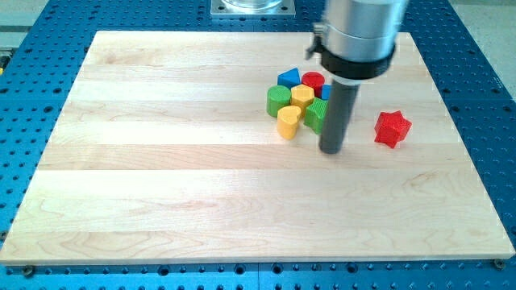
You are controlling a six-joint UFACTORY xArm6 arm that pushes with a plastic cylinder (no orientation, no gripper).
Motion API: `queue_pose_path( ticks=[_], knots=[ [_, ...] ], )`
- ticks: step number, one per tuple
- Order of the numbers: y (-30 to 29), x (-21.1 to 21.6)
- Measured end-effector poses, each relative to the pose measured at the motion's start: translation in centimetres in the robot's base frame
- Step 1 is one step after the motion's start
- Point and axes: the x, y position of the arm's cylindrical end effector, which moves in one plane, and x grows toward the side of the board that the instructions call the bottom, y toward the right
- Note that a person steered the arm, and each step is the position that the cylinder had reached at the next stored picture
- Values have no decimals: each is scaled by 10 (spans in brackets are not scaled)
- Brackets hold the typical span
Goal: Move the red star below the green star
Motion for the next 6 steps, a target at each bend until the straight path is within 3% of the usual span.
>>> queue_pose_path(
  ticks=[2,3,4,5,6],
  knots=[
    [164,20],
    [153,-37],
    [60,-13],
    [-42,40],
    [-47,57]
  ],
)
